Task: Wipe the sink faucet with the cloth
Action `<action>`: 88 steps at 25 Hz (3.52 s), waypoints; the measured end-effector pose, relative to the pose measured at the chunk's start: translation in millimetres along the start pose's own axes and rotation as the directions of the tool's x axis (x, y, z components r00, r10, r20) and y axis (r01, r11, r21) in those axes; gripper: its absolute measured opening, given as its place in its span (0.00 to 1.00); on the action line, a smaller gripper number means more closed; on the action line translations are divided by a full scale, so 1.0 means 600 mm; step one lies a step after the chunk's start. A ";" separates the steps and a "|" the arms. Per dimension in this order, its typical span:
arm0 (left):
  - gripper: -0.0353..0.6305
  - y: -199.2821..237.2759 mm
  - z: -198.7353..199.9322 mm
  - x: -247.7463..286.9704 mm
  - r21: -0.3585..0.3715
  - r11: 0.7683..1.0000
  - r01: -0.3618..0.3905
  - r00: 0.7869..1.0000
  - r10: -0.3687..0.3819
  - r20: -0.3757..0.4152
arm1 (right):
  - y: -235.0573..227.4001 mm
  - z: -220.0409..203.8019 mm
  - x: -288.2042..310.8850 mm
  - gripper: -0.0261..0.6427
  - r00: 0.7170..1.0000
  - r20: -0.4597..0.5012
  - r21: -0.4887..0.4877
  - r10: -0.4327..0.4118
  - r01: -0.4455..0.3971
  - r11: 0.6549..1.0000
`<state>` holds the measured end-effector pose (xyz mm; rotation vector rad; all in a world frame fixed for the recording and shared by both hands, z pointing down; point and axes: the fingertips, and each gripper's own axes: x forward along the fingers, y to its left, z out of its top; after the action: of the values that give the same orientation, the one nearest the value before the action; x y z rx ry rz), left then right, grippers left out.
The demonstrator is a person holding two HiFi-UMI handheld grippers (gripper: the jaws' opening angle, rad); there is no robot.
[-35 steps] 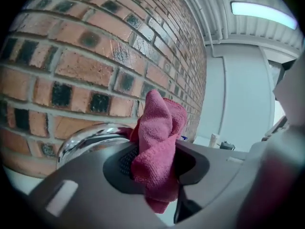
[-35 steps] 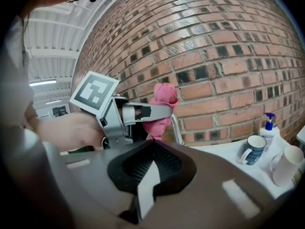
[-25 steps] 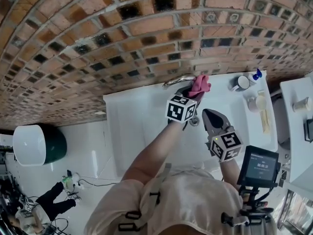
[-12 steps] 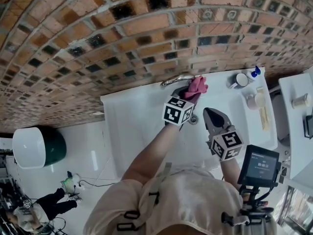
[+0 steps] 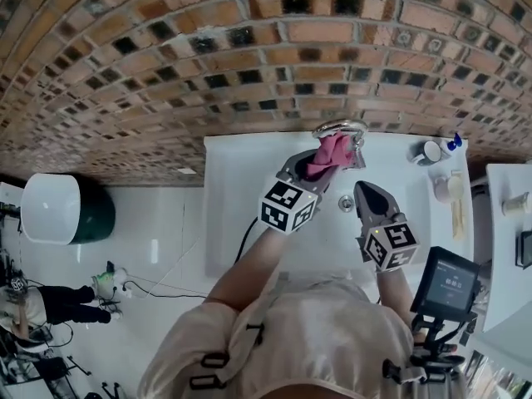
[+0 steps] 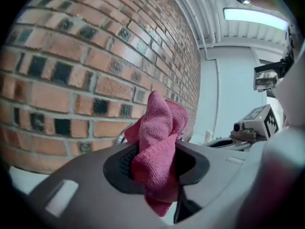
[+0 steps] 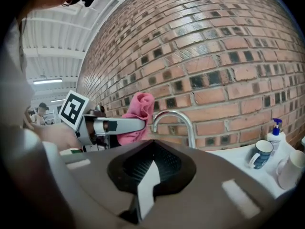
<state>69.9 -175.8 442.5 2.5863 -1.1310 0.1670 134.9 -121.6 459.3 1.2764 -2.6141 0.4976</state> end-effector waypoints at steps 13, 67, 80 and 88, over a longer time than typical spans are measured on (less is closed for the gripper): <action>0.26 0.098 -0.084 -0.286 -0.016 0.963 -0.270 0.963 0.271 0.020 | 0.168 -0.015 0.033 0.02 0.990 -0.032 -0.040 0.136 -0.137 0.990; 0.06 0.124 0.021 -0.298 0.094 0.955 -0.282 0.956 0.271 0.114 | 0.237 0.091 0.065 0.02 0.987 0.061 -0.137 0.149 -0.139 0.981; 0.06 0.085 0.025 -0.277 0.099 0.969 -0.226 0.972 0.217 0.091 | 0.259 0.123 0.044 0.02 0.971 0.135 -0.232 0.199 -0.164 0.959; 0.06 0.081 0.026 -0.277 0.068 0.975 -0.211 0.974 0.204 0.099 | 0.273 0.137 0.029 0.02 0.960 0.171 -0.271 0.222 -0.171 0.947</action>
<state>-79.3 -96.4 401.4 2.5612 -1.4569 0.1435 -7.2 -71.5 353.4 1.0370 -2.8738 0.0569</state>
